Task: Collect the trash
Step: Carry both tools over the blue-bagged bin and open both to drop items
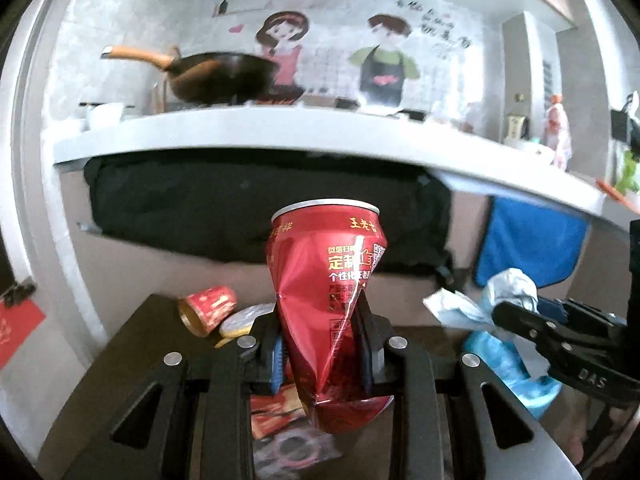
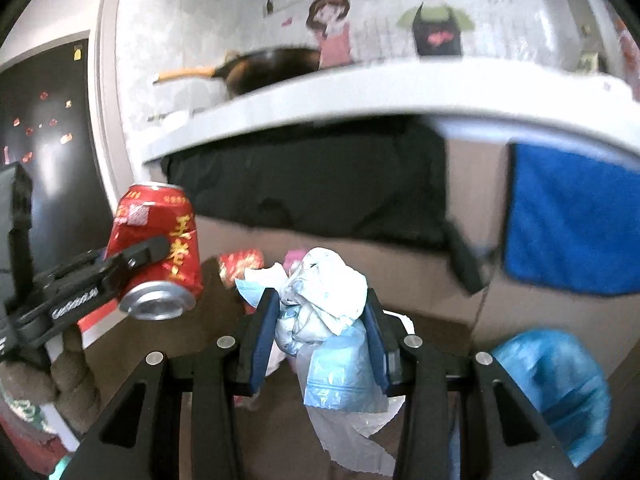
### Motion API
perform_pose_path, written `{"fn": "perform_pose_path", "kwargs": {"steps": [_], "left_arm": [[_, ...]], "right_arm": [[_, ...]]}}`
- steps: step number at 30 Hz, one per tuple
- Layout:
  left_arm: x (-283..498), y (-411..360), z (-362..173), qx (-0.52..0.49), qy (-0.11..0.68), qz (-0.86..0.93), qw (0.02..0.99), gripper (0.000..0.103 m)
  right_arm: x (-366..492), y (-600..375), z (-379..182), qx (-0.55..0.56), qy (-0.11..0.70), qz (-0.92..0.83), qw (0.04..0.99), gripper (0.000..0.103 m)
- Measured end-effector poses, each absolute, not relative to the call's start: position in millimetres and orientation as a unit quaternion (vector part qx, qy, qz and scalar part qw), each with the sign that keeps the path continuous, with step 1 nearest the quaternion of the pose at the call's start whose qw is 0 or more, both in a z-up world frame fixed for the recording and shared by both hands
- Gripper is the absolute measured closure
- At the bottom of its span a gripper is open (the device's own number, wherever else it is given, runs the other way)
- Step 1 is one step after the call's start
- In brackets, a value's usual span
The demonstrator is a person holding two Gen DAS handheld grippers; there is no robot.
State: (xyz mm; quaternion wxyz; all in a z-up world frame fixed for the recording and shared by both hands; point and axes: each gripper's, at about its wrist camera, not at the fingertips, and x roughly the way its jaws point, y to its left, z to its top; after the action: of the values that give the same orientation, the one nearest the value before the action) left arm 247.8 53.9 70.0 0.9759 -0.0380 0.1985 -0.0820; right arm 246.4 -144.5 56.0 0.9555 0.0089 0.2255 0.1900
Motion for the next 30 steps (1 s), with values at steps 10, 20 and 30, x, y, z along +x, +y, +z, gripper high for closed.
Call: {"fn": "perform_pose_path", "kwargs": {"steps": [10, 20, 30], "left_arm": [[236, -41, 88, -0.024, 0.183, -0.164, 0.969, 0.074], [262, -151, 52, -0.009, 0.229, -0.242, 0.943, 0.074], [300, -202, -10, -0.026, 0.300, -0.285, 0.910, 0.074]], "right_arm": [[216, -216, 97, 0.001, 0.180, 0.125, 0.976, 0.065], [211, -313, 75, 0.017, 0.207, 0.030, 0.978, 0.065], [232, -364, 20, 0.053, 0.259, 0.003, 0.965, 0.065]]}}
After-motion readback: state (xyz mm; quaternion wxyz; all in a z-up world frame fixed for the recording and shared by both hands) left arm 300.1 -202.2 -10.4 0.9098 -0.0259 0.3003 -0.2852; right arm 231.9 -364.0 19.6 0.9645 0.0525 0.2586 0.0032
